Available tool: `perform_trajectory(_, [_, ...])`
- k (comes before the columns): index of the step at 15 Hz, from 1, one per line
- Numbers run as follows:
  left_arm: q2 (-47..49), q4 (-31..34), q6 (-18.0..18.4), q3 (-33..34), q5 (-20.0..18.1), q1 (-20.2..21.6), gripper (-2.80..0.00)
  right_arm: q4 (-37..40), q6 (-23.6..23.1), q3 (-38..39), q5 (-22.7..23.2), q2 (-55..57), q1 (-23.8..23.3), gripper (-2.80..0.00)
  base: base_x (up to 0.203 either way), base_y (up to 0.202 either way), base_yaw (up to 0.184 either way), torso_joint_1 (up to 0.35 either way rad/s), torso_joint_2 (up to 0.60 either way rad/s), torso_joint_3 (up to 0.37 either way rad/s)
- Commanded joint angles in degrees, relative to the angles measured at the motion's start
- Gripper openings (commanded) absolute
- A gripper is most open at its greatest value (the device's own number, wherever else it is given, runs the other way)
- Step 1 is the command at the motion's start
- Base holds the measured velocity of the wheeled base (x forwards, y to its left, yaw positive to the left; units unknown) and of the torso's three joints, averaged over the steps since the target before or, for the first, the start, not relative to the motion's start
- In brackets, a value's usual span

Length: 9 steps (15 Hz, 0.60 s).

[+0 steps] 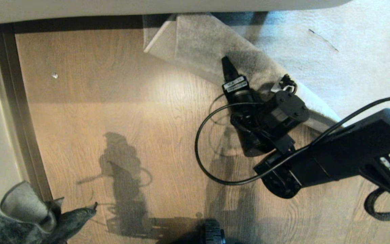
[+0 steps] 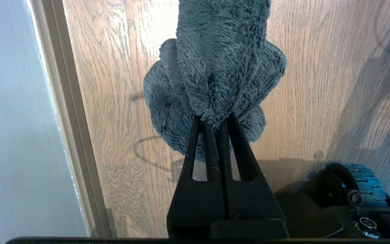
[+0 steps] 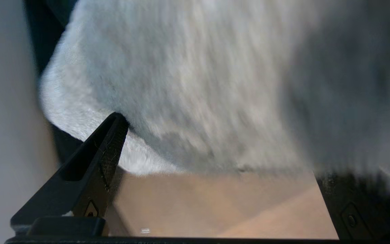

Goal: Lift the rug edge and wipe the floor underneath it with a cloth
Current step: Lift up the carpet

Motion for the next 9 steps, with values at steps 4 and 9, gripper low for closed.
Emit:
perform_trajectory(4, [0.0, -0.1, -0.1, 0.0, 0.0, 0.0, -2.80, -2.5, 1.5, -3.0, 0.0, 0.2, 4.3, 0.00, 0.000, 0.000, 0.000, 0.000, 0.00, 0.000])
perform_trajectory(9, [0.0, 0.0, -0.1, 0.0, 0.0, 0.0, -2.80, -2.5, 1.2, -6.8, 0.0, 1.1, 6.9, 0.00, 0.000, 0.000, 0.000, 0.000, 0.00, 0.000])
